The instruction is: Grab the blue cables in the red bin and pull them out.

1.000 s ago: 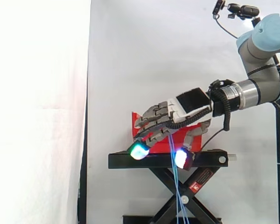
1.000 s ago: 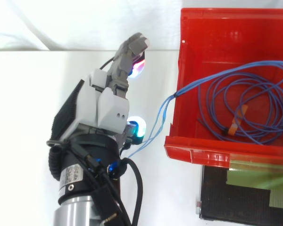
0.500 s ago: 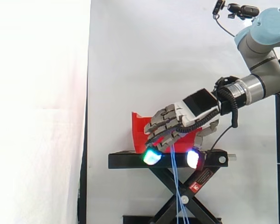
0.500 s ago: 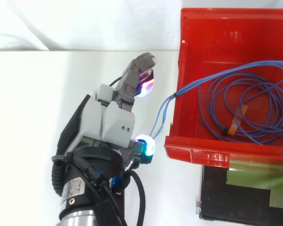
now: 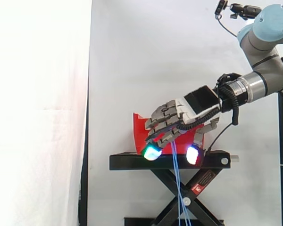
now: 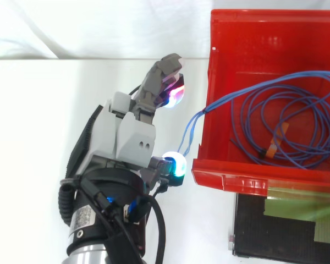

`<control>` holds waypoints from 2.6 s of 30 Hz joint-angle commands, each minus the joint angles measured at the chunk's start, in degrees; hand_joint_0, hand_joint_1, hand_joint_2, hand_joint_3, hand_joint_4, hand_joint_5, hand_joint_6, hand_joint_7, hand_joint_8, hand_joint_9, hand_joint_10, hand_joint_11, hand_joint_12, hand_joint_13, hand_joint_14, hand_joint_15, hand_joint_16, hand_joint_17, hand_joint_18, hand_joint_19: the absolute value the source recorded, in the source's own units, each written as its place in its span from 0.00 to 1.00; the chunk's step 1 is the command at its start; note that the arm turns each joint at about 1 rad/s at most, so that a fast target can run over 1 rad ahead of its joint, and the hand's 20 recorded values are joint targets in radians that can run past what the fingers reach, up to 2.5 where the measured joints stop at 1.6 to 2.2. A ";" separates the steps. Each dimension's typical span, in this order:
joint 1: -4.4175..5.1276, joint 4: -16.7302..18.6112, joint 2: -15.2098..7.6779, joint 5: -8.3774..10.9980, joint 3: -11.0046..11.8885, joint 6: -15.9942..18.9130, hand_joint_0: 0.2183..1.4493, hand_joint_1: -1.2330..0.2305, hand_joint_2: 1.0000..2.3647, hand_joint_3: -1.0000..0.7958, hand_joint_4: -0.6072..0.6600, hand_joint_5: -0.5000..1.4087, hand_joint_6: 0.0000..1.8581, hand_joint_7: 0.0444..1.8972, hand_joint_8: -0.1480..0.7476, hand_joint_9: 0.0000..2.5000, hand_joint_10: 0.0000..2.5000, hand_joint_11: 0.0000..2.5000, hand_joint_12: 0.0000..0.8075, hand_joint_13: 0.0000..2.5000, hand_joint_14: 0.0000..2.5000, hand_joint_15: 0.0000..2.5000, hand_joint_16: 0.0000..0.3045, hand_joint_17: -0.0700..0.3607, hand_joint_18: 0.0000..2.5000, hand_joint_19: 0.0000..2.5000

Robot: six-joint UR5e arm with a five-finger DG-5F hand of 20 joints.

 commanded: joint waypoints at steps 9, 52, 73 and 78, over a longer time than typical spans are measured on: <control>0.07 -0.92 0.00 0.61 0.07 -1.51 0.48 0.28 0.00 0.00 0.69 0.53 0.00 0.14 0.50 0.20 0.00 0.16 0.42 0.12 0.00 0.17 0.15 0.40 0.11 0.23; 0.86 1.62 0.00 1.48 -0.02 -3.00 0.49 0.28 0.00 0.00 0.72 0.61 0.01 0.25 0.50 0.21 0.01 0.17 0.42 0.15 0.01 0.18 0.15 0.39 0.13 0.23; 1.04 6.20 0.00 1.48 -2.22 -3.18 0.49 0.27 0.00 0.00 0.67 0.66 0.00 0.32 0.50 0.23 0.01 0.20 0.43 0.17 0.01 0.19 0.14 0.39 0.15 0.24; 1.04 6.46 0.00 1.48 -2.13 -3.18 0.49 0.27 0.00 0.00 0.66 0.66 0.00 0.32 0.50 0.24 0.01 0.20 0.43 0.17 0.01 0.19 0.15 0.39 0.16 0.24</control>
